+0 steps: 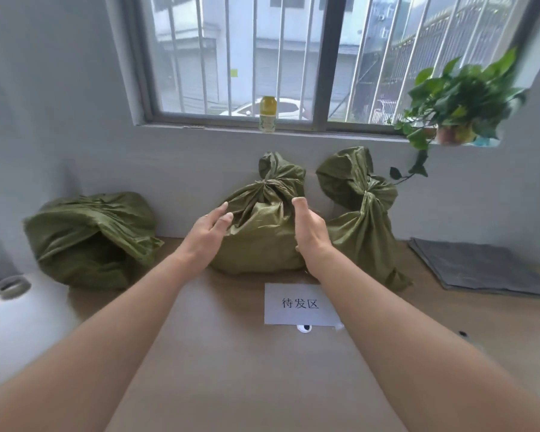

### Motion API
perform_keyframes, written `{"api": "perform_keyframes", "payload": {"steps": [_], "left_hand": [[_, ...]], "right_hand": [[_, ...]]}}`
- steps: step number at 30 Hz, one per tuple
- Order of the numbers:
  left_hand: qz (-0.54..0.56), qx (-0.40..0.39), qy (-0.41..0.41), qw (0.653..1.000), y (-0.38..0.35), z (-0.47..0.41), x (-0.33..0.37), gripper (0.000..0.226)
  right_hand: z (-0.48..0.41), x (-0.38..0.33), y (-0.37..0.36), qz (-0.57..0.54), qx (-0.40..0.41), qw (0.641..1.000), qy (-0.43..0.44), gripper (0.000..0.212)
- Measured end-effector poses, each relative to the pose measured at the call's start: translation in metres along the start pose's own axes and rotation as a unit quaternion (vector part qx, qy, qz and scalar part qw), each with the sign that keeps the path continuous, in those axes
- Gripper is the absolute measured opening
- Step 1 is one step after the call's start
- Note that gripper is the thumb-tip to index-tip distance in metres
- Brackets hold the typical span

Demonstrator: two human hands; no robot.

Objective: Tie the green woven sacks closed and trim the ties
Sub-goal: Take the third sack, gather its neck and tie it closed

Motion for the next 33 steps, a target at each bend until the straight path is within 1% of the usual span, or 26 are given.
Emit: {"api": "perform_keyframes", "payload": {"steps": [1, 3, 4, 5, 6, 7, 11, 13, 16, 18, 20, 25, 28, 30, 33], "left_hand": [[0.003, 0.012, 0.002, 1.0, 0.015, 0.015, 0.003, 0.049], [0.012, 0.049, 0.014, 0.999, 0.047, 0.044, 0.006, 0.047], [0.021, 0.072, 0.025, 0.997, 0.064, 0.062, 0.005, 0.047], [0.03, 0.093, 0.032, 0.995, 0.079, 0.08, 0.004, 0.046], [0.037, 0.105, 0.035, 0.993, 0.092, 0.098, 0.002, 0.046], [0.039, 0.109, 0.042, 0.992, 0.102, 0.117, -0.002, 0.046], [0.032, 0.126, 0.075, 0.989, 0.146, 0.184, -0.02, 0.047], [0.037, 0.132, 0.086, 0.987, 0.172, 0.206, -0.029, 0.048], [0.031, 0.141, 0.097, 0.985, 0.215, 0.229, -0.049, 0.048], [0.036, 0.142, 0.108, 0.983, 0.244, 0.239, -0.065, 0.048], [0.036, 0.134, 0.112, 0.984, 0.273, 0.243, -0.084, 0.048], [0.028, 0.108, 0.113, 0.987, 0.338, 0.239, -0.132, 0.049], [0.038, 0.107, 0.112, 0.987, 0.359, 0.228, -0.156, 0.05], [0.042, 0.108, 0.126, 0.985, 0.37, 0.214, -0.174, 0.052], [0.078, 0.094, 0.14, 0.983, 0.376, 0.188, -0.203, 0.051]], "right_hand": [[0.012, -0.003, -0.005, -0.012, -0.011, 1.0, -0.008, 0.054], [0.031, -0.005, -0.02, -0.03, -0.033, 0.999, -0.022, 0.069], [0.042, -0.004, -0.029, -0.038, -0.047, 0.998, -0.031, 0.07], [0.056, -0.003, -0.041, -0.045, -0.071, 0.996, -0.041, 0.064], [0.07, -0.003, -0.053, -0.044, -0.094, 0.994, -0.045, 0.055], [0.085, 0.002, -0.064, -0.043, -0.109, 0.992, -0.054, 0.051], [0.138, 0.014, -0.11, -0.066, -0.158, 0.982, -0.084, 0.064], [0.16, 0.013, -0.136, -0.092, -0.173, 0.975, -0.104, 0.063], [0.19, 0.003, -0.185, -0.167, -0.203, 0.954, -0.145, 0.065], [0.205, -0.005, -0.219, -0.197, -0.217, 0.943, -0.155, 0.066], [0.217, -0.008, -0.255, -0.202, -0.226, 0.941, -0.151, 0.067], [0.237, 0.013, -0.335, -0.211, -0.213, 0.937, -0.179, 0.071], [0.243, 0.032, -0.372, -0.203, -0.209, 0.935, -0.203, 0.071], [0.24, 0.043, -0.392, -0.2, -0.197, 0.935, -0.216, 0.069], [0.224, 0.056, -0.418, -0.187, -0.183, 0.939, -0.226, 0.068]]}}
Point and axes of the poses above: each hand's wrist, its own z-axis away from the middle knuckle, its own y-axis out of the back of the hand, x = y × z, the point moved 10 cm from there along -z, towards the middle knuckle, and after that the axes turned 8 degrees about -z, right-handed, at the moved point
